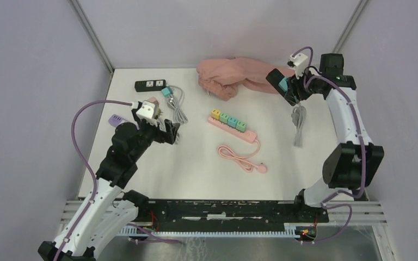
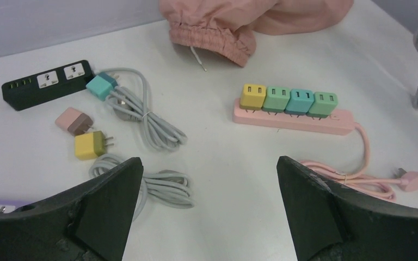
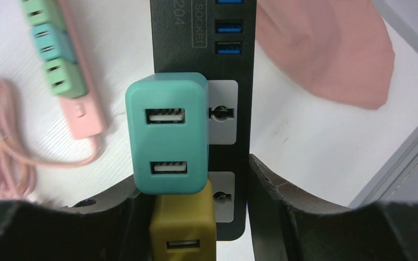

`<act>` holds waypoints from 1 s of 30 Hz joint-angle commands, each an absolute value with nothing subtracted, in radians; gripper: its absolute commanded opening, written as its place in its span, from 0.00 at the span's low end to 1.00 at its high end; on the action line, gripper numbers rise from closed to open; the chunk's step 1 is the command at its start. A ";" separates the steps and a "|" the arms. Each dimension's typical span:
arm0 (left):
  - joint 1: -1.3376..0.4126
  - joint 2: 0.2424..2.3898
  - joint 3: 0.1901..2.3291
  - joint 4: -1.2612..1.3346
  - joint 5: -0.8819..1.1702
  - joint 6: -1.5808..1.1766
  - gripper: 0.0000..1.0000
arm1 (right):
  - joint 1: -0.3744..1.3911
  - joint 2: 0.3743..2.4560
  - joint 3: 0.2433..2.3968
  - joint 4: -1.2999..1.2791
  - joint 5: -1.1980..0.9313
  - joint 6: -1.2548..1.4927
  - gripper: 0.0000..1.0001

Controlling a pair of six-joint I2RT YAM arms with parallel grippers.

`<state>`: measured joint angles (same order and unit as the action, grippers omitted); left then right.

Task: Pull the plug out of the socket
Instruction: Pick up the socket from the center of the board, then place the socket at the center of the board.

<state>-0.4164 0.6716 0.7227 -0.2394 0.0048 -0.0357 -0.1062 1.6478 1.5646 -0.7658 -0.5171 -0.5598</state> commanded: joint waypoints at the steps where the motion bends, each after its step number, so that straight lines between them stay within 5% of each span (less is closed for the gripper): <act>1: -0.413 0.622 0.705 -0.136 0.114 -0.075 0.99 | -0.087 1.465 1.522 -0.887 -0.692 -0.726 0.00; 12: -0.413 0.542 0.553 0.076 0.421 -0.428 0.99 | -0.001 1.297 1.162 -1.307 -0.916 -1.318 0.01; 22: -0.445 0.602 0.472 0.333 0.523 -0.644 1.00 | 0.226 1.117 0.822 -1.171 -0.865 -1.328 0.06; 30: -0.618 0.693 0.511 0.430 0.364 -0.646 0.99 | 0.459 1.164 0.733 -0.838 -0.701 -1.035 0.08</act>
